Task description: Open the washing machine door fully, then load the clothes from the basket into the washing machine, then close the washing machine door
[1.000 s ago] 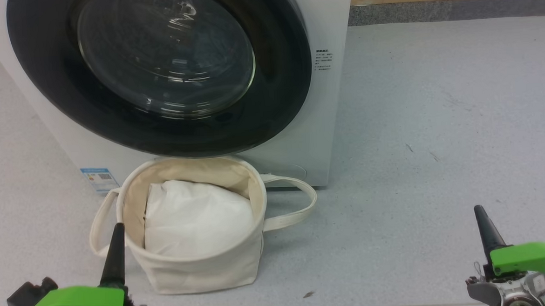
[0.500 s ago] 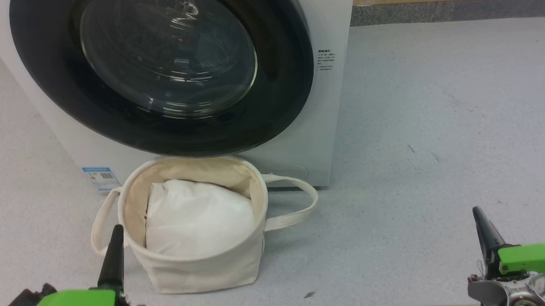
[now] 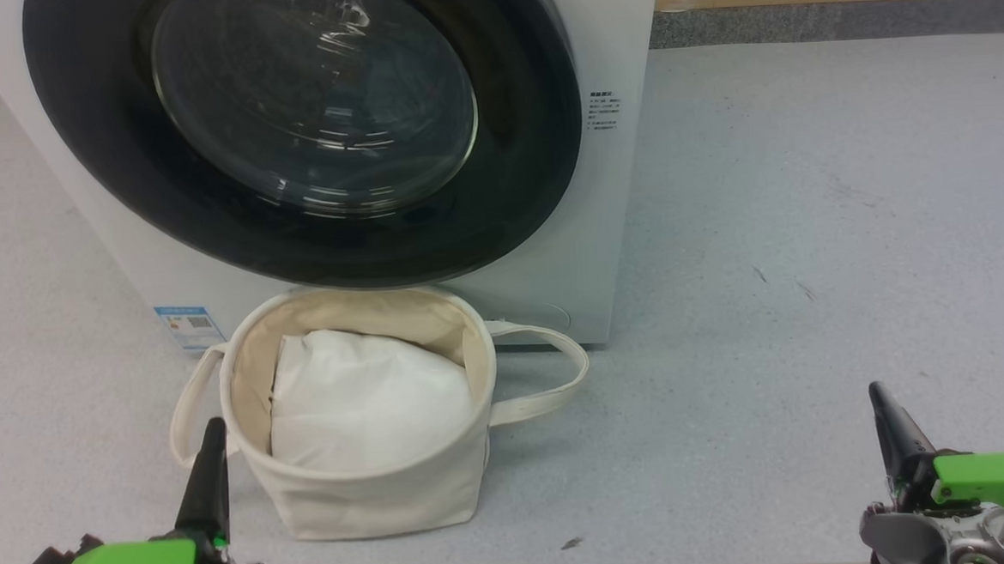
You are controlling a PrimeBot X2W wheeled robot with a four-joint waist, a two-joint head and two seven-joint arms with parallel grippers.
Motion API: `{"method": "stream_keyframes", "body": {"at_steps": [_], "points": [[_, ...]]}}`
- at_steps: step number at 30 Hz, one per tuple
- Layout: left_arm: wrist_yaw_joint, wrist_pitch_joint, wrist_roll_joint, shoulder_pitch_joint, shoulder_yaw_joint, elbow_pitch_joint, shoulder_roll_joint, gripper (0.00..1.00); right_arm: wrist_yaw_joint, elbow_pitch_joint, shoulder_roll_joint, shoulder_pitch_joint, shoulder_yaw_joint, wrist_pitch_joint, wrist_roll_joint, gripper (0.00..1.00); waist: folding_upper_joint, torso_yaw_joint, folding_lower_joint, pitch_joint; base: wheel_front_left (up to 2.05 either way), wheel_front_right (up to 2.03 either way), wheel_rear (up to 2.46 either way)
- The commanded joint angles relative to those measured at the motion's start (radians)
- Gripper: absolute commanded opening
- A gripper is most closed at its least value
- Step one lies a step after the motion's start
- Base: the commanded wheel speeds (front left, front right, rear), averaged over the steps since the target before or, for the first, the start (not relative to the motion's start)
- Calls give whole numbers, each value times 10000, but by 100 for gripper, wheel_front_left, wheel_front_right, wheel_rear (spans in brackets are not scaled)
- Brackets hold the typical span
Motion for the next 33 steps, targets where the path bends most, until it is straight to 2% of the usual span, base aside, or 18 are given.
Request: {"method": "stream_keyframes", "body": {"at_steps": [1, 6, 33], "points": [[-18, 113, -210, -221, 388, -461, 15, 0, 2, -293, 7, -432, 124, 87, 257, 0, 0, 4, 0, 0, 0, 0, 0], [6, 252, -631, -167, 491, -557, -60, 0, 2, -294, 43, -429, 74, 195, 728, 0, 0, 22, 0, 0, 0, 0, 0], [6, 252, -631, -167, 491, -558, -60, 0, 2, -308, -70, -417, 227, 74, 862, 0, 0, 22, 0, 0, 0, 0, 0]]}}
